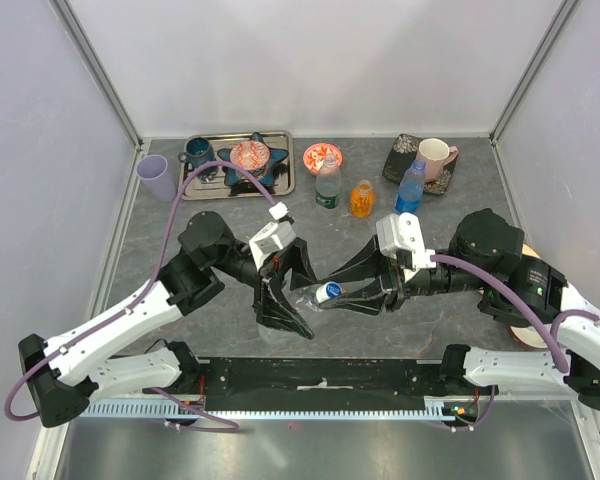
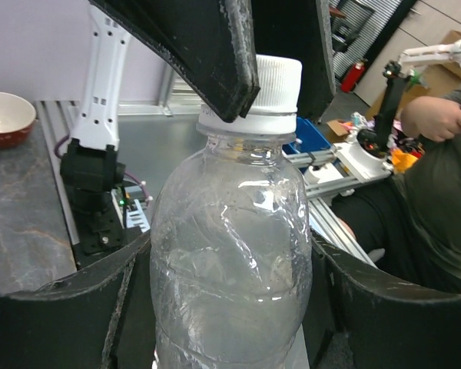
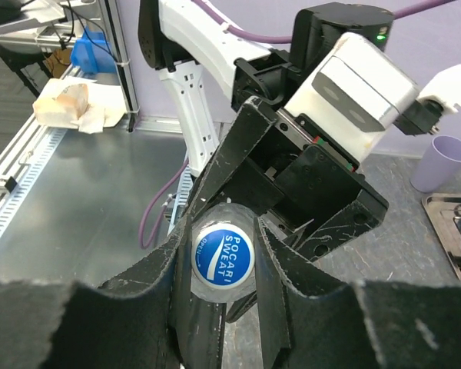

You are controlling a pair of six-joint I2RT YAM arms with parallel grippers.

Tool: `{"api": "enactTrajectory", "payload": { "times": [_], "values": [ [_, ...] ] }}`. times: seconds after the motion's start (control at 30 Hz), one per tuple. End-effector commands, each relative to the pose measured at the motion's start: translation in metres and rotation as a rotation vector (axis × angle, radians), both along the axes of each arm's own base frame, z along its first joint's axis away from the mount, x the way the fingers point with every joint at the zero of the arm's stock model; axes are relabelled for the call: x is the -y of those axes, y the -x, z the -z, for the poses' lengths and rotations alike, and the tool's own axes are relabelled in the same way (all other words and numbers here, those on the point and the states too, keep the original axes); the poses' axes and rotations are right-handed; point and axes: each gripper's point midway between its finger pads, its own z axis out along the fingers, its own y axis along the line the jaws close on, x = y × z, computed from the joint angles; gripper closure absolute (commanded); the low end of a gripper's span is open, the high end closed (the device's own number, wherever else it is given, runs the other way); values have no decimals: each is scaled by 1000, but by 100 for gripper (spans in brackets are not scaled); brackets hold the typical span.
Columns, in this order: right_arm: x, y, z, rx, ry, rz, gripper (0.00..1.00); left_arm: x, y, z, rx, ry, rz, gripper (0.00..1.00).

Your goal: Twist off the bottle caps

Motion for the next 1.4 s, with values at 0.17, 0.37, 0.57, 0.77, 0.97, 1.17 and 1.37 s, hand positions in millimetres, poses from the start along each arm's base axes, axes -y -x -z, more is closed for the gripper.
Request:
{"api": "enactTrajectory", "payload": {
  "times": [0.17,0.37,0.57,0.77,0.97,1.17,1.37],
  "values": [
    [-3,-2,43,-73,137,13,98,-2,2,-26,47,81,17,57],
    [21,-40,-20,-153,-52,312,31,8,-23,-14,75,-3,-152,60],
    [45,-68,-63,-199,-180,511,10,11,-51,-6,127,-40,-328,58],
    [63,-97,-91,-320,-292,710,9,11,-93,-3,181,-72,-581,55],
    [64,-133,-60,-489,-266,959,11,-7,-148,2,335,-99,-1009,52],
    [42,-148,-22,-575,-211,1043,12,-24,-171,-4,479,-112,-1299,52],
    [16,-150,-9,-612,-179,1007,14,-25,-175,-1,575,-161,-1396,52]
  ]
}}
